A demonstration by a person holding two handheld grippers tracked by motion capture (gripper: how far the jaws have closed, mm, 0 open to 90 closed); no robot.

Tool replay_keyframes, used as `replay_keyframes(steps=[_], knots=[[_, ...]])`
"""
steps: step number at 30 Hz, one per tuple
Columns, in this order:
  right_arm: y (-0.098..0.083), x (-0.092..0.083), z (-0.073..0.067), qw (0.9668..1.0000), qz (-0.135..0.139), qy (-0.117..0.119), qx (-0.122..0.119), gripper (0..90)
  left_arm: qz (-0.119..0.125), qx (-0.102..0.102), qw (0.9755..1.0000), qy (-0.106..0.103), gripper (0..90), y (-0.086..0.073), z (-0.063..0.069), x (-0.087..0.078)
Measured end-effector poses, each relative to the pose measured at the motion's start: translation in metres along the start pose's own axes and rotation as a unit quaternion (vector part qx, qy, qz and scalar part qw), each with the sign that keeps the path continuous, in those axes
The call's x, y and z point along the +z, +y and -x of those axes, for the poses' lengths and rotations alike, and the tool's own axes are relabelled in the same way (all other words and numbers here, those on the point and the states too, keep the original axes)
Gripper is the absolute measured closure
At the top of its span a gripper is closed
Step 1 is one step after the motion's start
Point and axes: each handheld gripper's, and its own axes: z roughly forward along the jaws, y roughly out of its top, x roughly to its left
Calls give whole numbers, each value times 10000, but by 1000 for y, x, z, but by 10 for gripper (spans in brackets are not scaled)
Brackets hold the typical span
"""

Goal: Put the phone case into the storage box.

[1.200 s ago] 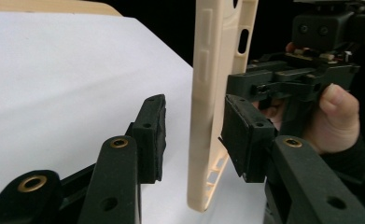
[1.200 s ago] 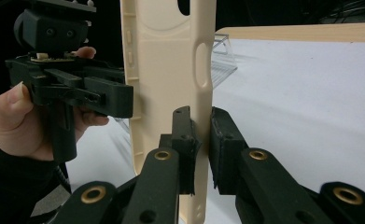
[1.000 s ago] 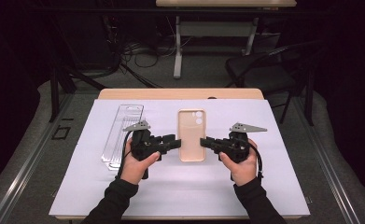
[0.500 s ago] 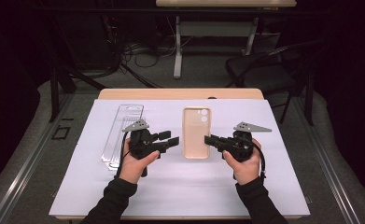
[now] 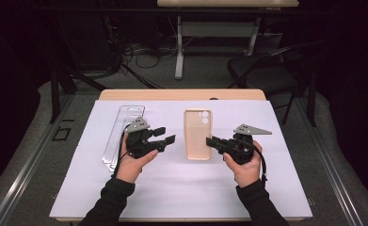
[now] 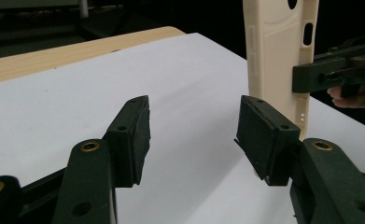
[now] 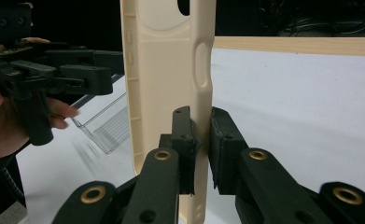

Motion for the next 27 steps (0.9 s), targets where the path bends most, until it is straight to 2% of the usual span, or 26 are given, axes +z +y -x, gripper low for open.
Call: replay_keyframes(steps=[4, 7, 8, 11, 16, 27], knots=[[-1, 2, -5, 10000, 12, -32, -72, 819, -79, 90, 9999, 115, 430, 3, 1, -5], [-2, 3, -8, 9999, 7, -8, -119, 820, -64, 169, 9997, 188, 408, 5, 1, -8], [-3, 4, -10, 9999, 13, -10, -143, 819, -41, 251, 9994, 233, 393, 7, 2, -10], [-4, 6, -14, 9998, 0, -18, -179, 819, 9, 286, 9992, 268, 367, 8, 2, -12], [-7, 10, -23, 9995, -80, 4, -290, 819, -4, 543, 9976, 422, 338, 14, 6, -18], [-11, 16, -33, 9987, -99, -5, -506, 819, 60, 773, 9952, 605, 323, 22, 13, -30]])
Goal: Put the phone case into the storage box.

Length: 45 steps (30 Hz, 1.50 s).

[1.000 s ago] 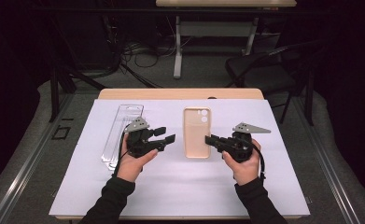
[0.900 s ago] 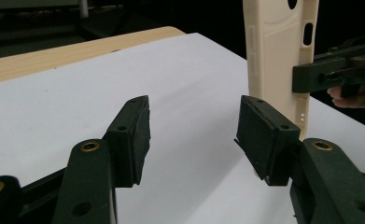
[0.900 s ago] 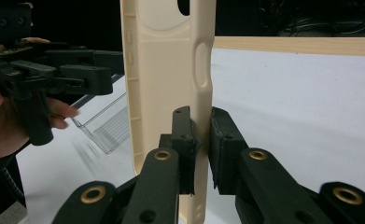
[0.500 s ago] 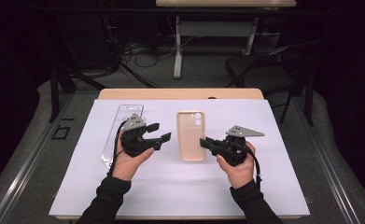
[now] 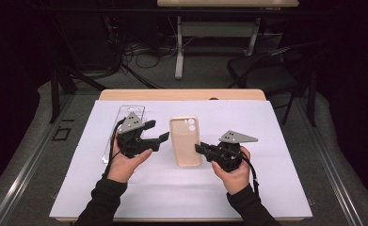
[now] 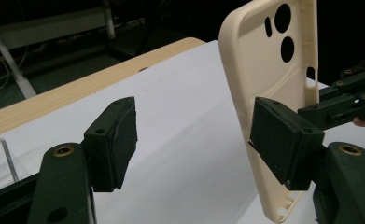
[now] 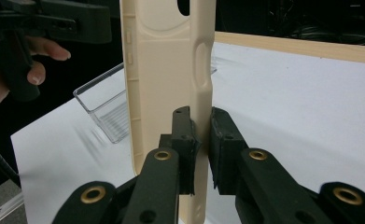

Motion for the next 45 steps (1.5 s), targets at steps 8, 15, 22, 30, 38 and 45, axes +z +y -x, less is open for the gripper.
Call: replay_keyframes(steps=[8, 15, 22, 30, 38, 45], knots=[[-3, 5, -6, 10000, -50, 12, -82, 819, -43, 358, 9992, 177, 311, 5, 6, -6], [-6, 10, -12, 9997, -124, 9, -203, 819, -144, 713, 9969, 300, 320, 9, 11, -8], [-8, 13, -17, 9993, -173, -34, -339, 819, -264, 977, 9940, 408, 353, 11, 14, -8], [-11, 15, -21, 9985, -254, -57, -475, 819, -376, 1242, 9897, 611, 443, 11, 18, -9], [-13, 18, -23, 9982, -280, -78, -526, 819, -608, 1414, 9845, 843, 490, 12, 21, -9], [-13, 18, -24, 9980, -309, -92, -546, 819, -688, 1584, 9816, 820, 531, 13, 24, -8]])
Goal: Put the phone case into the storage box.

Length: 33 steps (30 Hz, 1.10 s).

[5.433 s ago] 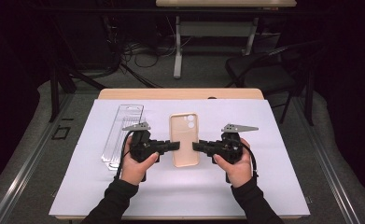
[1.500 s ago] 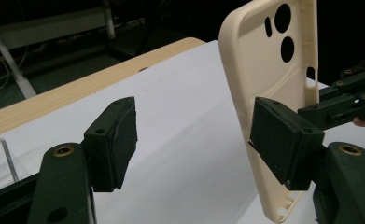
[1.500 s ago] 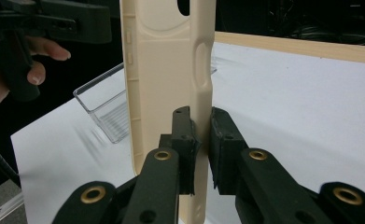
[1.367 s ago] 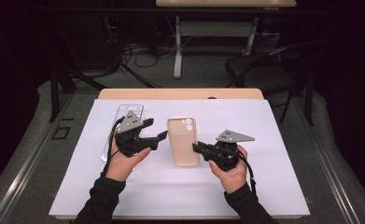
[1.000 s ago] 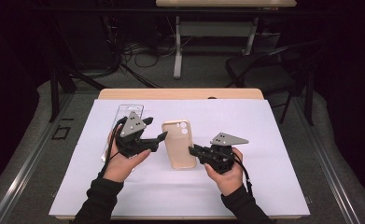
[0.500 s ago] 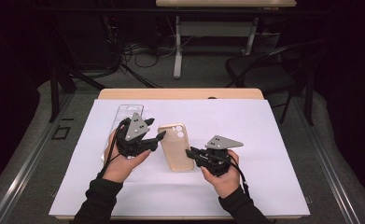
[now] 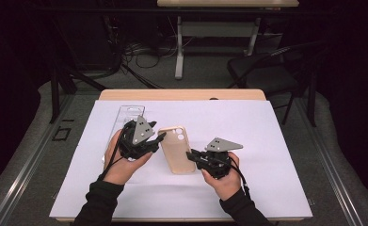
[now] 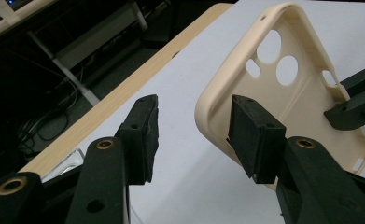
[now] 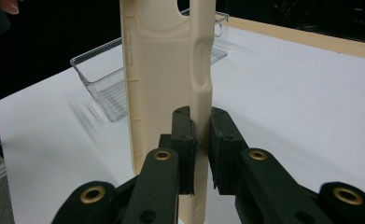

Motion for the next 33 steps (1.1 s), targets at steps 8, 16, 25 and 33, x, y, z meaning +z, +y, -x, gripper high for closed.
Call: replay_keyframes(steps=[8, 16, 25, 33], knots=[[0, 0, -1, 10000, -24, -17, -31, 819, -83, 92, 9999, 3, 571, 0, 1, 1], [-1, 2, -1, 9999, -66, -22, -87, 819, -173, 171, 9997, -57, 647, 0, 2, 2], [-1, 2, -3, 9999, -76, -17, -79, 819, -216, 196, 9995, -86, 701, 0, 1, 2], [-2, 3, -3, 9999, -91, -6, -96, 819, -271, 245, 9993, -91, 753, 0, 1, 1]])
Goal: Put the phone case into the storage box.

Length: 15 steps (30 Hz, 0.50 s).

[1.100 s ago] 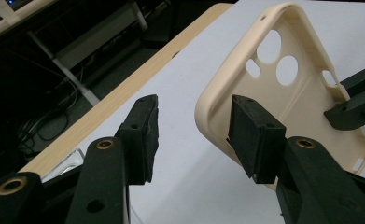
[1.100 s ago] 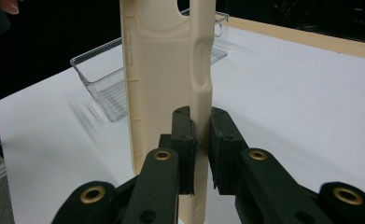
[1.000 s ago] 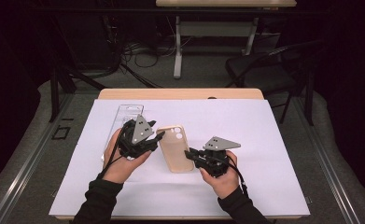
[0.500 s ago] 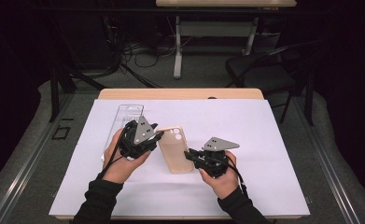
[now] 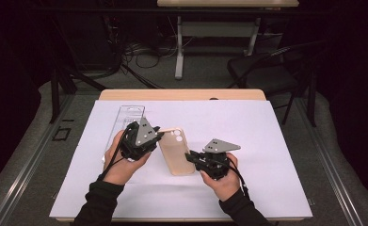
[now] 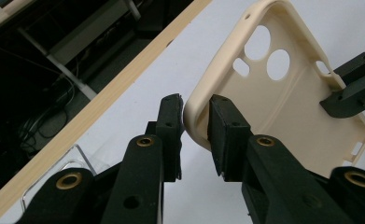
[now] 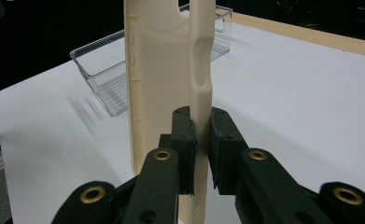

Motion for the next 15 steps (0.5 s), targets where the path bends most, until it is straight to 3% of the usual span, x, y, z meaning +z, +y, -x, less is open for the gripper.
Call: replay_keyframes(steps=[15], knots=[[0, 1, -1, 10000, -3, 41, 5, 819, -22, -109, 9999, -51, 795, 0, -1, -2]])
